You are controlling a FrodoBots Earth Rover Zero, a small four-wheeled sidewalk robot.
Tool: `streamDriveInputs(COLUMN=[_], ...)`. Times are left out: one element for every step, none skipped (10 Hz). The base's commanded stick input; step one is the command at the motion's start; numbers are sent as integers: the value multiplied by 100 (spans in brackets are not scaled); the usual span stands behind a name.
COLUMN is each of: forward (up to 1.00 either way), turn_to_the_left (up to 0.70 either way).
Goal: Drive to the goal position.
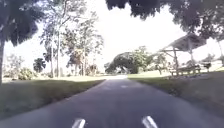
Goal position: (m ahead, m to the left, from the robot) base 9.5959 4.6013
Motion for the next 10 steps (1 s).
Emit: streamDriveInputs(forward=[70,70,70,70,70,70,70,70,70,70], turn_to_the_left=[0,0,0,15,35,35,35,35,30,0])
